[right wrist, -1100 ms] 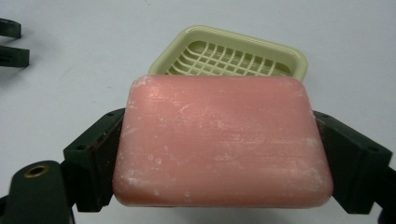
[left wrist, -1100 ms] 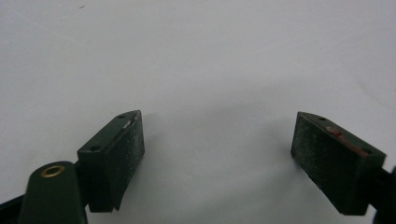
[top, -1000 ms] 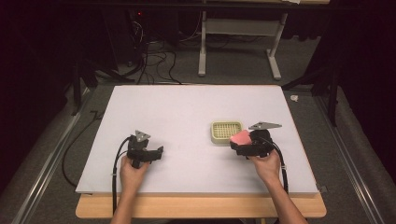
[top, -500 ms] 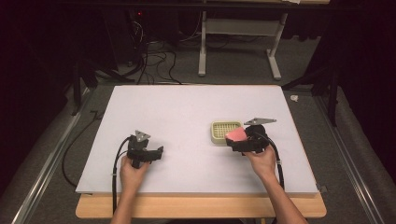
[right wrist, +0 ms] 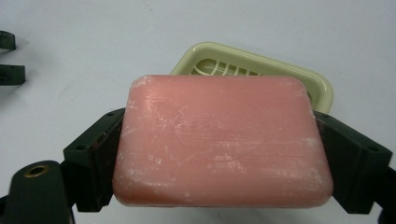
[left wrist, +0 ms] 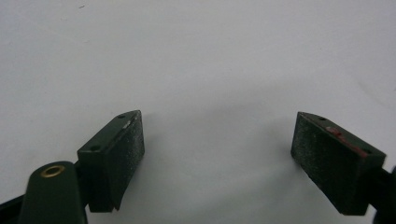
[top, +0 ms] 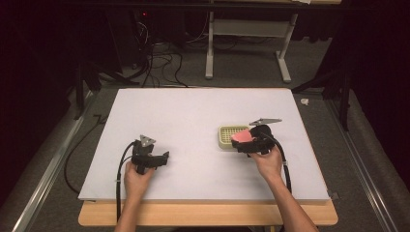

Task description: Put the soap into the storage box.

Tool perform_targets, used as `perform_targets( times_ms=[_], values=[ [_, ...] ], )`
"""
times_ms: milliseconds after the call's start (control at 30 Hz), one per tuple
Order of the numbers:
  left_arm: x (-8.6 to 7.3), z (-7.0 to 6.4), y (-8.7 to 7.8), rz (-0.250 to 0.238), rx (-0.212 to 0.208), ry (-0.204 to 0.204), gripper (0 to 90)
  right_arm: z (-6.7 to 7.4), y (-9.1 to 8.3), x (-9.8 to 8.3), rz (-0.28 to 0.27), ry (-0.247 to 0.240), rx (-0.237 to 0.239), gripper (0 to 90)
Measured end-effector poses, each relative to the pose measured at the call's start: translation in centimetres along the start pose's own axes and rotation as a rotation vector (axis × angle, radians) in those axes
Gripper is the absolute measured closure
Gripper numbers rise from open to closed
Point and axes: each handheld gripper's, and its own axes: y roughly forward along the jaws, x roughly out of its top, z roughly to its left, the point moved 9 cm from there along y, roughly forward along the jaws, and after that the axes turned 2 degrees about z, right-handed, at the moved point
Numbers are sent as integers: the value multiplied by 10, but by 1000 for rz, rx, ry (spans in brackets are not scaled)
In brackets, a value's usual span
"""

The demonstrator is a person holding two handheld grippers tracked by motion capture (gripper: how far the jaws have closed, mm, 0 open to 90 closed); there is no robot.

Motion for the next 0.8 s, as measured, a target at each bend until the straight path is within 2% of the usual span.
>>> perform_targets(
  times_ms=[200,433,800],
  values=[
    [0,0,0,0,0,0,178,-1,9,4,15,19,-11,135],
    [0,0,0,0,0,0,178,0,20,11,32,18,-40,135],
    [0,0,0,0,0,0,177,3,42,15,84,41,-84,135]
  ],
)
